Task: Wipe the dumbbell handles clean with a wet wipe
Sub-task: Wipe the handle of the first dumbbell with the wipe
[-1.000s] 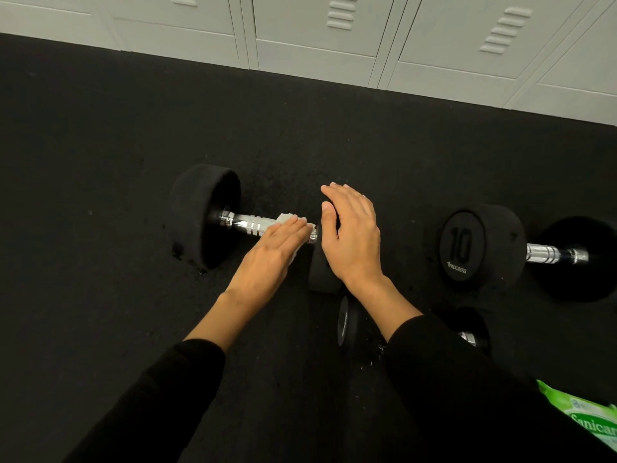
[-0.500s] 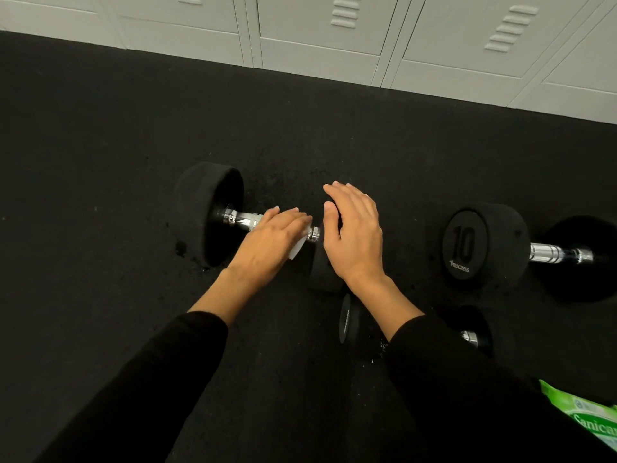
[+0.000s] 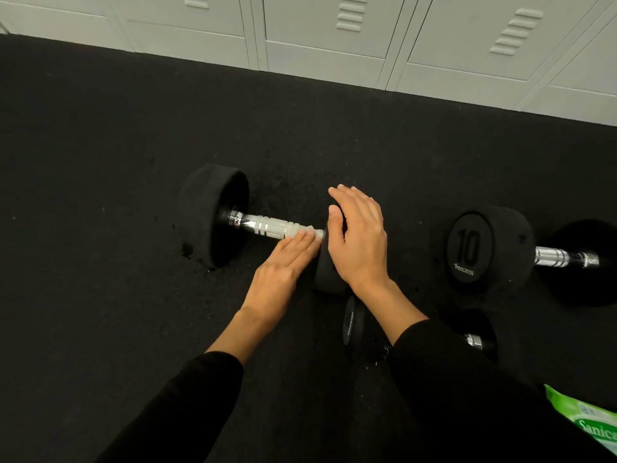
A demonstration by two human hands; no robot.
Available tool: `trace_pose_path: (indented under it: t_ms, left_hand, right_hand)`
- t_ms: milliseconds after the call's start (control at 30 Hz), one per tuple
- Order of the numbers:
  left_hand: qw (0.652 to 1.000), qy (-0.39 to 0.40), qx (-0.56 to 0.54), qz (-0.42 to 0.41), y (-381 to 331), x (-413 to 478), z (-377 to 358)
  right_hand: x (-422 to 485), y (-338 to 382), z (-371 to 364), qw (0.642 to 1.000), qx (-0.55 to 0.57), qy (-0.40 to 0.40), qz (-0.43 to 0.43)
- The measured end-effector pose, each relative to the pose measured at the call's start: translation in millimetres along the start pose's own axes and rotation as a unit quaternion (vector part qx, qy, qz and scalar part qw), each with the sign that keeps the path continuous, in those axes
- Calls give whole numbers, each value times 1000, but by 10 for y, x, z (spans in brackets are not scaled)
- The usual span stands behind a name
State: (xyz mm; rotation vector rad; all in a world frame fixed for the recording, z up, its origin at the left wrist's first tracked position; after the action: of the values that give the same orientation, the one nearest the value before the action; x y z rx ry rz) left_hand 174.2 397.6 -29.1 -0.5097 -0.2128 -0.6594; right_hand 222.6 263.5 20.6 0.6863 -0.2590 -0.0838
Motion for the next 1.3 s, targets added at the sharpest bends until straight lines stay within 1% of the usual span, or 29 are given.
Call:
trace_pose_path:
  t_ms: [67, 100, 133, 167, 200, 233, 267, 300, 333, 367, 400, 433, 500, 567, 667, 733, 767, 800, 867, 900, 967, 1067, 1100, 1167, 1300]
  left_hand:
    - [999, -7, -32, 22, -27, -85, -26]
    - [996, -19, -65, 54, -40, -129, -37]
    - [987, -46, -107, 111, -56, -168, -39]
    - [965, -86, -155, 193, -64, -201, -37]
    - [919, -132, -220, 299, -67, -219, -28]
    - [837, -184, -312, 410, -60, -216, -39]
    - [719, -230, -423, 500, -47, -189, -94]
    - [592, -262, -527, 551, -42, -126, -162]
    - [487, -284, -607, 561, -37, -27, -193]
    - [418, -300, -658, 549, -15, 77, -209]
    - [373, -313, -690, 536, 11, 162, -216]
    - [347, -318, -710, 525, 27, 234, -211]
    - [322, -324, -723, 519, 24, 322, -192]
    - [308, -334, -732, 507, 6, 356, -199]
    - [299, -340, -753, 477, -10, 280, -213]
    - [293, -321, -773, 461, -19, 197, -206]
    - [299, -304, -779, 459, -31, 164, -183]
    - [313, -284, -781, 460, -42, 166, -163]
    - [356, -249, -763, 478, -47, 201, -157]
    - [367, -242, -751, 493, -36, 221, -186]
    - [375, -239, -731, 518, -3, 243, -212]
    - [424, -227, -710, 515, 80, 265, -241]
    - [435, -223, -707, 512, 82, 269, -229]
    - [433, -225, -707, 511, 66, 263, -234]
    - [411, -238, -706, 526, -6, 72, -269]
  right_hand:
    - [7, -1, 5, 1000, 0, 2, -1]
    - [11, 1, 6, 1000, 0, 3, -2]
    - [14, -1, 5, 1000, 1, 5, -4]
    - [18, -3, 6, 1000, 0, 6, -5]
    - [17, -2, 4, 1000, 0, 5, -5]
    - [17, -1, 5, 1000, 0, 4, -4]
    - [15, 3, 4, 1000, 1, 2, -4]
    - [15, 5, 3, 1000, 3, 0, -3]
    - [14, 5, 3, 1000, 5, -1, -4]
    - [10, 5, 4, 1000, 7, -3, -4]
    - [4, 5, 3, 1000, 6, -4, -3]
    - [1, 3, 3, 1000, 4, -5, -2]
    - [-2, 2, -1, 1000, 5, -7, 1]
    - [-6, 1, 3, 1000, 9, -9, 1]
    - [-1, 5, 0, 1000, 11, -8, -1]
    - [-8, 7, 0, 1000, 9, -7, 0]
    - [-18, 14, -1, 1000, 9, -6, 2]
    - [-21, 14, 0, 1000, 8, -6, 2]
    - [-29, 6, -2, 1000, 7, -8, 3]
    - [-31, 1, 2, 1000, 7, -10, 3]
    - [-38, 8, 5, 1000, 7, -12, 4]
    - [-32, 8, 8, 1000, 8, -13, 5]
    - [-29, 7, 6, 1000, 8, -12, 5]
    - [-28, -1, 5, 1000, 5, -11, 3]
    - [-42, 16, 11, 1000, 5, -13, 4]
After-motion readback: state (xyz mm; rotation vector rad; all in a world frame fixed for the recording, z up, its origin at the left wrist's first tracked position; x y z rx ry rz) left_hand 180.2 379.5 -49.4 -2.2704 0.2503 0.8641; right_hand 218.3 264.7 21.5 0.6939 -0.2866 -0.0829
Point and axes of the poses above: each hand's wrist, its own x-axis towards the middle knuckle, its own z-axis out of the back of the hand, y = z × x, the point moved 4 cm from there along x, towards the middle knuckle, and after that the axes turned 11 degrees about -z, right-handed, at the moved point
